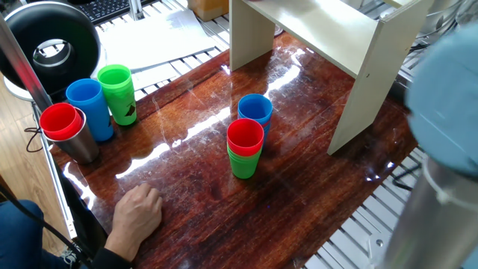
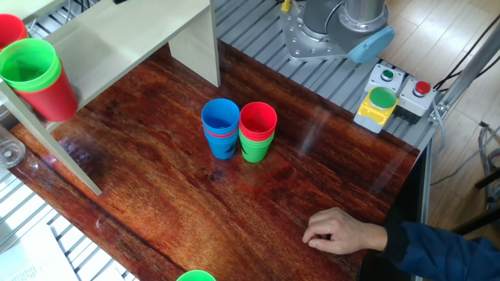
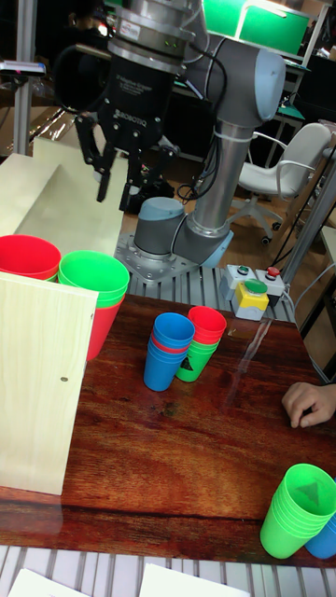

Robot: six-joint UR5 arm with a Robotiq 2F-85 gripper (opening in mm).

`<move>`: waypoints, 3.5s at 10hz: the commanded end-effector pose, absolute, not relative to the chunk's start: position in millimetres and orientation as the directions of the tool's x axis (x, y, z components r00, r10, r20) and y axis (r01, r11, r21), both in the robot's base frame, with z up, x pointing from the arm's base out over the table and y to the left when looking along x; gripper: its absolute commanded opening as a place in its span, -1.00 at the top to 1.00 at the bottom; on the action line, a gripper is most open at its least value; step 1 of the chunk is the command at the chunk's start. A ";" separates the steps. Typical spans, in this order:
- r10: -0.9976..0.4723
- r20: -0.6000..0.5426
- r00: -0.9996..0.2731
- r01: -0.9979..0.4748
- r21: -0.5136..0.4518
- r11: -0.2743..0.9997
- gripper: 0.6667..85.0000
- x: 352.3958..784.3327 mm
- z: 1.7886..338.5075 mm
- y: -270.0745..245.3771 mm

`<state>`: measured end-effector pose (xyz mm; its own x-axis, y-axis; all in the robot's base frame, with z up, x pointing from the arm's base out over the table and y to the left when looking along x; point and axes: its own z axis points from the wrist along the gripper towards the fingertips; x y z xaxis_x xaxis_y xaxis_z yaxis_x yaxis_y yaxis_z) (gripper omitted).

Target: Take the cups off the shelf and stack them together

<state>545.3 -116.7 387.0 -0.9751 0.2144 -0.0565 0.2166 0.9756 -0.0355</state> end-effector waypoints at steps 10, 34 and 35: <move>0.115 -0.044 -0.992 0.117 -0.028 0.993 0.20 607.1 383.9 -153.8; -0.091 0.008 -0.996 -0.091 -0.060 0.994 0.19 624.6 401.4 -157.2; -0.085 0.007 -0.996 -0.085 -0.063 0.994 0.21 624.5 401.1 -157.9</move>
<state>602.9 -138.8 389.0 -0.9988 0.0162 -0.0468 0.0184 0.9987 -0.0468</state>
